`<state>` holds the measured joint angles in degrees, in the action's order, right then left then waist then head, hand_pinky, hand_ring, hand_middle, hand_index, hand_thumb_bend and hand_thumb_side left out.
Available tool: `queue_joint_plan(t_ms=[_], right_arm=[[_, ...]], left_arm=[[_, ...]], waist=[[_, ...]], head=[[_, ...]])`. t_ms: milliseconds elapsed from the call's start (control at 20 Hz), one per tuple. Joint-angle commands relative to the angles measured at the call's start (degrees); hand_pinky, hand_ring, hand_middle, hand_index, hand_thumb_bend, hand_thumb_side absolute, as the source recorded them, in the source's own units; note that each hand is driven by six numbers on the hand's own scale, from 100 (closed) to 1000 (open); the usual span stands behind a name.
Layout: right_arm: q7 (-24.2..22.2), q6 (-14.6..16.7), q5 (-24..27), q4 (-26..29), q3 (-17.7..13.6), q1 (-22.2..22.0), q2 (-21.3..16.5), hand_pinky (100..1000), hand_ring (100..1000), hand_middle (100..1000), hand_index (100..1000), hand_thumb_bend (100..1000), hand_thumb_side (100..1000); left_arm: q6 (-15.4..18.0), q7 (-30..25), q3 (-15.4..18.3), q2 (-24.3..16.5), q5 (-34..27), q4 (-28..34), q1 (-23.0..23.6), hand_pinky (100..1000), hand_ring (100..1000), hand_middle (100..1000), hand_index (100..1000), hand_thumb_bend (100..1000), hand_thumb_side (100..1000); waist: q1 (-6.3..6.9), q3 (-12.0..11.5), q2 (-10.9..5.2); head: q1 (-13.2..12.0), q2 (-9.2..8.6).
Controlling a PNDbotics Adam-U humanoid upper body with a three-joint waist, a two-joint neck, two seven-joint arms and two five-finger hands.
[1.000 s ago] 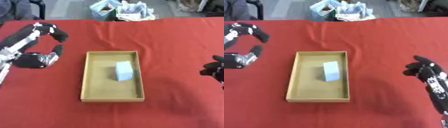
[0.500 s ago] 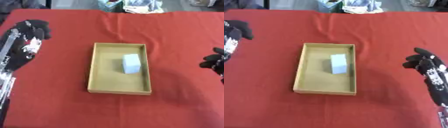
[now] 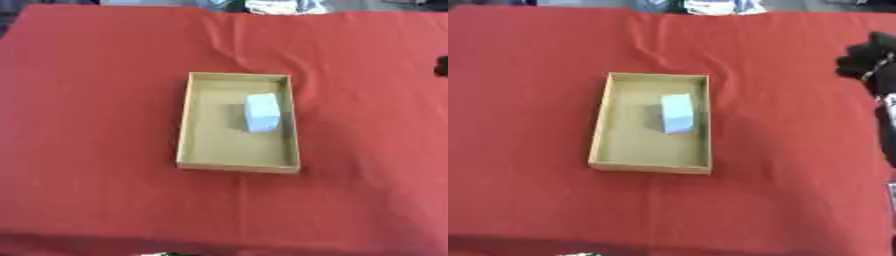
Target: Pick up objects on the table and place them in the box.
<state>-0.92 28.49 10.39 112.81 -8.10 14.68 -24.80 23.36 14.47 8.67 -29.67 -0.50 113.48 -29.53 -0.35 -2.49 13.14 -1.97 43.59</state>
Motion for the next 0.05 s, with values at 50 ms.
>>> queue_joint_plan(t_ms=[50], right_arm=[[6.9, 7.7, 0.6, 1.8, -1.1, 3.4, -6.4, 811, 853, 841, 890, 100, 557]], left_arm=[[7.8, 9.3, 0.1, -6.6, -0.7, 1.1, -4.6, 799, 823, 817, 823, 293, 560]], waist=[[0.19, -0.2, -1.52]], head=[[0.4, 0.52]])
